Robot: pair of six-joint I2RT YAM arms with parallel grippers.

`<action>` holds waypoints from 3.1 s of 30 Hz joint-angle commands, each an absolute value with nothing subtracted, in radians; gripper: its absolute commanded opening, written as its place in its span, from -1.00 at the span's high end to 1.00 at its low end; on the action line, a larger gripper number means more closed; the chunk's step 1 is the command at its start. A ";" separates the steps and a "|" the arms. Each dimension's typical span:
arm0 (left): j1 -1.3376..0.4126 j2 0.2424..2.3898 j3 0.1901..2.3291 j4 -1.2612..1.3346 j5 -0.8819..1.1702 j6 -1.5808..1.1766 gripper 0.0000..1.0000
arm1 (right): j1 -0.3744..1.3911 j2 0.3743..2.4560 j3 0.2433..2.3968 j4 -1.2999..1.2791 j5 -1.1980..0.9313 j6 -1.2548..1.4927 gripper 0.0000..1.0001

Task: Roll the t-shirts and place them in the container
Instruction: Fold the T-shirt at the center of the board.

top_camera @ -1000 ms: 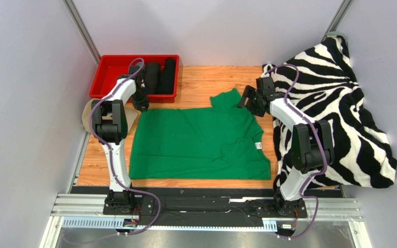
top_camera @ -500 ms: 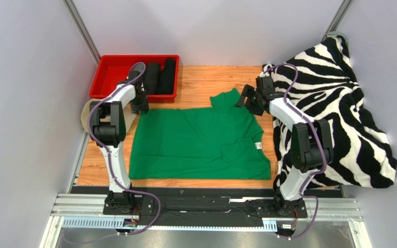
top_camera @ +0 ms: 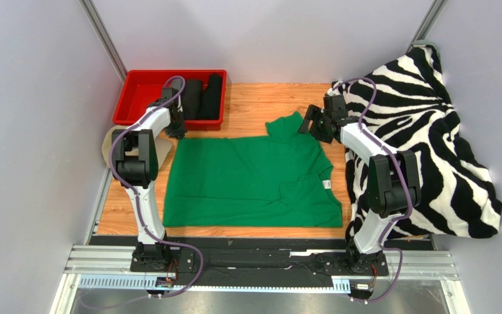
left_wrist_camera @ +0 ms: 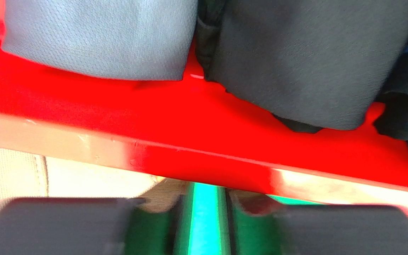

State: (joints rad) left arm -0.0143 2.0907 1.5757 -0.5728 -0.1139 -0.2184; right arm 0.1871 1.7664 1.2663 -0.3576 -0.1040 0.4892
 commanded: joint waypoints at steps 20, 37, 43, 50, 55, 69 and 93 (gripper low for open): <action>-0.006 2.048 1.537 -0.543 -0.066 -0.206 0.28 | 0.184 1.878 1.396 -0.334 -0.049 0.354 -0.52; -0.006 1.958 1.465 -0.480 -0.031 -0.227 1.00 | 0.183 1.979 1.535 -0.397 -0.003 0.334 -0.52; -0.006 1.919 1.440 -0.457 -0.014 -0.238 1.00 | 0.173 2.101 1.681 -0.452 0.055 0.333 -0.52; -0.006 1.913 1.413 -0.437 -0.006 -0.250 1.00 | 0.172 2.240 1.859 -0.526 0.015 0.353 -0.36; -0.006 1.910 1.405 -0.431 -0.006 -0.261 1.00 | 0.173 2.247 1.867 -0.531 0.014 0.351 -0.01; -0.005 1.885 1.404 -0.419 -0.006 -0.285 1.00 | 0.173 2.200 1.888 -0.541 0.014 0.328 1.00; -0.006 1.850 1.397 -0.411 -0.057 -0.336 1.00 | 0.173 2.020 1.805 -0.577 0.087 0.301 1.00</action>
